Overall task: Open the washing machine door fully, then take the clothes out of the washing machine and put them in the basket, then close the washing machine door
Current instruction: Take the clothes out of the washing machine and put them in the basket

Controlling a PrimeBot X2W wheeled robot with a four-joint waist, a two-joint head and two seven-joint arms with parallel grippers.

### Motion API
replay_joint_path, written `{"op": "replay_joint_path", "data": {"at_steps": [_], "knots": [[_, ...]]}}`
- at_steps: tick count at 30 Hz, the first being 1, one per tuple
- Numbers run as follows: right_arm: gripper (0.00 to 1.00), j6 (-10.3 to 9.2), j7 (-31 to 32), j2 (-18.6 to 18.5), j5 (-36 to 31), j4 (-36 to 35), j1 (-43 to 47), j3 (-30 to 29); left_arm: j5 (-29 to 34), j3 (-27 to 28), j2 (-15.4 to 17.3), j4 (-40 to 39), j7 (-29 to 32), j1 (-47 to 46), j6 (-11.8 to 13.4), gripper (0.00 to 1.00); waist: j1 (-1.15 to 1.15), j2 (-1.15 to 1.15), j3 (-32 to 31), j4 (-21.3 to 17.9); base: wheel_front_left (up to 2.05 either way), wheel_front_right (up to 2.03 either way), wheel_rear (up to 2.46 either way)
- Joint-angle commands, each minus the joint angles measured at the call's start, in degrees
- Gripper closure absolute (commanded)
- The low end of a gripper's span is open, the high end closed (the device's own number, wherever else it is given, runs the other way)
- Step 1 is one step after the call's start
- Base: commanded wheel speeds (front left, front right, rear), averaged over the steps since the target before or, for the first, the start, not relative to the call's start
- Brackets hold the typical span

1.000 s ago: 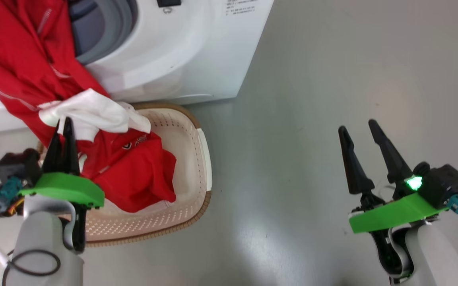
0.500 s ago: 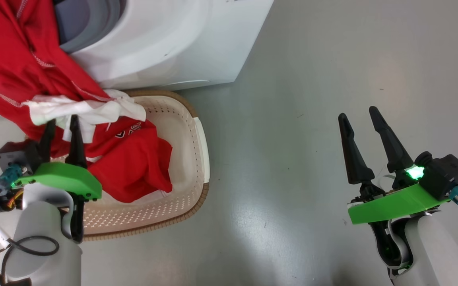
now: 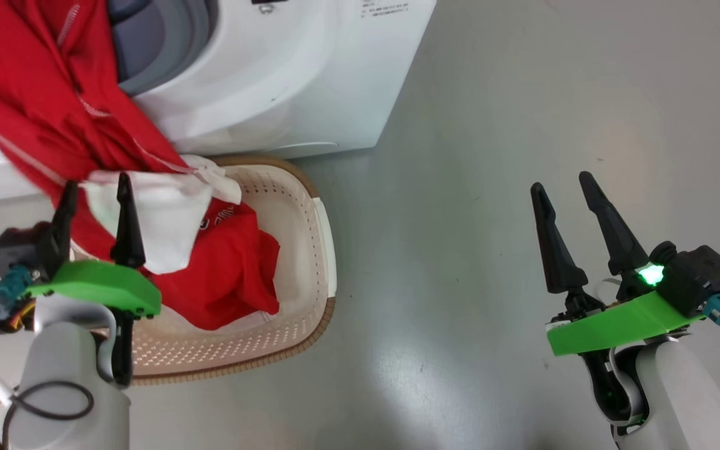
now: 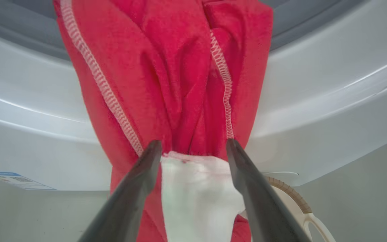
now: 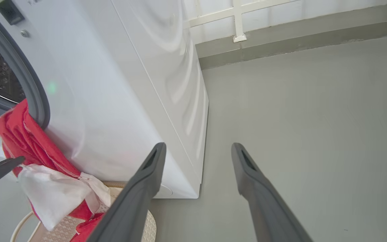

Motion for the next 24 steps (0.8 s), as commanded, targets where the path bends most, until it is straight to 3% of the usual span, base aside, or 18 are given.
{"op": "replay_joint_path", "data": {"at_steps": [1, 24], "knots": [[0.00, 0.42, -0.37, -0.38, -0.26, -0.96, 1.28, 1.20, -0.57, 1.18, 1.39, -2.60, -0.29, 3.19, -0.31, 0.00, 0.00, 0.00, -1.11, 0.38, 0.00, 0.00, 0.00], [0.00, 0.42, -0.37, -1.09, -0.13, -0.59, 3.89, 0.05, -3.92, -1.32, 1.20, -24.14, -0.29, 16.67, -0.24, 0.00, 0.00, 0.00, -6.04, 1.93, 0.00, 0.00, 0.00]]}}
